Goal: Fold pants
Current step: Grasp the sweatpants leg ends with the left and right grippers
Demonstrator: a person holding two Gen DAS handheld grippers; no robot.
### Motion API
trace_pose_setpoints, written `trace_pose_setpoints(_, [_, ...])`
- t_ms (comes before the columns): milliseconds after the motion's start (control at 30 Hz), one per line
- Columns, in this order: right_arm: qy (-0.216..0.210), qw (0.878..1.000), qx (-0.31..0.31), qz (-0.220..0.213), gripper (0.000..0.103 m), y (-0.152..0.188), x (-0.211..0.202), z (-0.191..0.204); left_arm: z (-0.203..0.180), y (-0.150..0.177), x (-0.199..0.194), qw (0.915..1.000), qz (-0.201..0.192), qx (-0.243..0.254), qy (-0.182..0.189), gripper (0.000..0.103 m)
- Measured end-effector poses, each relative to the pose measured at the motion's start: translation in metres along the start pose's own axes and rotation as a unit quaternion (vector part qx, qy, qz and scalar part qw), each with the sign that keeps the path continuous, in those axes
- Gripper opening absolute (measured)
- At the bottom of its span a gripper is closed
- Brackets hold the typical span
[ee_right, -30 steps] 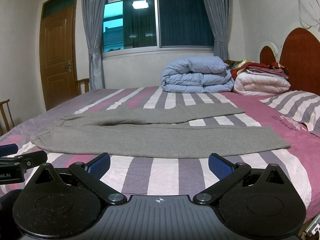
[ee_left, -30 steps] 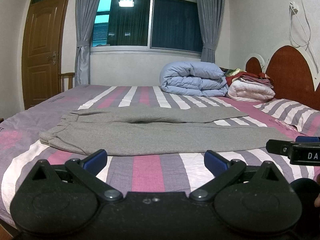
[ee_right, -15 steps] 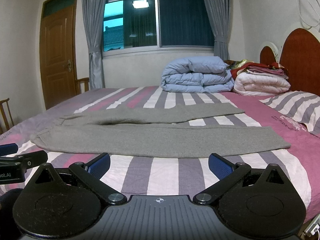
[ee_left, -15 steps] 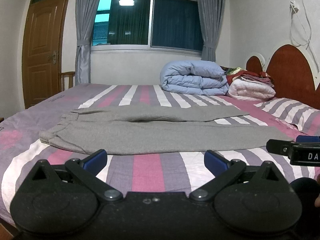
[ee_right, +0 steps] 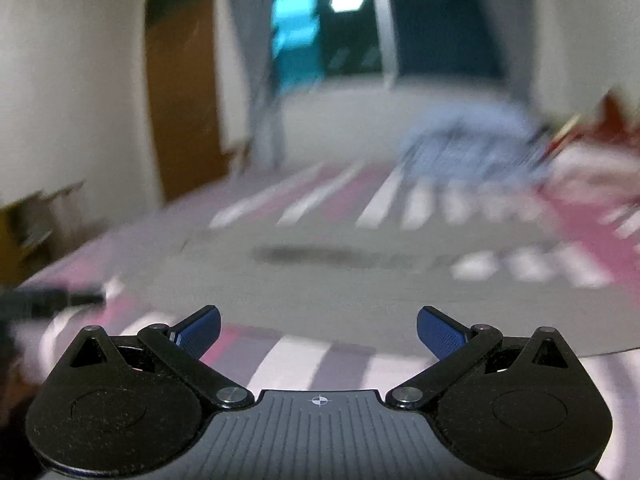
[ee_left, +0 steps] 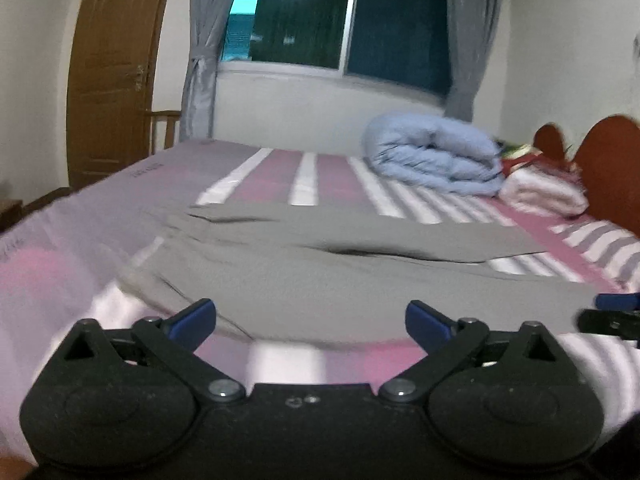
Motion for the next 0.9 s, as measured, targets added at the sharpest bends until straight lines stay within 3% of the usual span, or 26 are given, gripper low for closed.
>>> trace_pose_setpoints(167, [-0.015,1.0,-0.006,0.005,0.103,-0.072,0.067,-0.037,0.085,-0.065,0.096,0.9994,0.031,0.009,-0.014,0.086])
trace_pose_setpoints(267, [-0.016,1.0,-0.006,0.01,0.103,-0.119,0.133,-0.064,0.12,-0.095,0.17,0.9966,0.078,0.023,0.008,0.083])
trace_pose_setpoints(367, [-0.02,0.998,-0.041,0.037,0.103,-0.151,0.211,-0.081,0.142,-0.114,0.246,0.9923,0.117,0.034,0.021,0.073])
trace_pose_setpoints(433, [-0.019,0.996,-0.066,0.058,0.1,-0.16,0.26,-0.094,0.151,-0.119,0.288,0.9897,0.137,0.032,0.024,0.073])
trace_pose_setpoints(467, [-0.024,0.994,-0.078,0.067,0.085,-0.163,0.283,-0.102,0.157,-0.119,0.307,0.9879,0.149,0.029,0.031,0.073])
trace_pose_setpoints(533, [-0.031,0.991,-0.09,0.09,0.066,-0.168,0.328,-0.115,0.165,-0.118,0.346,0.9849,0.169,0.027,0.029,0.07])
trace_pose_setpoints(733, [-0.066,0.984,-0.112,0.119,0.063,-0.177,0.419,-0.146,0.181,-0.11,0.414,0.9769,0.203,0.017,0.064,0.07])
trace_pose_setpoints(900, [-0.091,0.962,-0.161,0.2,0.063,-0.163,0.464,-0.153,0.186,-0.114,0.448,0.9739,0.208,0.022,0.088,0.071])
Point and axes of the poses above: each gripper's, at about its wrist camera, not at the fingertips, and x roughly the way its jaws point, z to its left, y to its underside, the point moved 2 cm from there along x, roughly the way its jaws point, and after that the axes turned 6 degrees about -y, right-handed, at the moved point
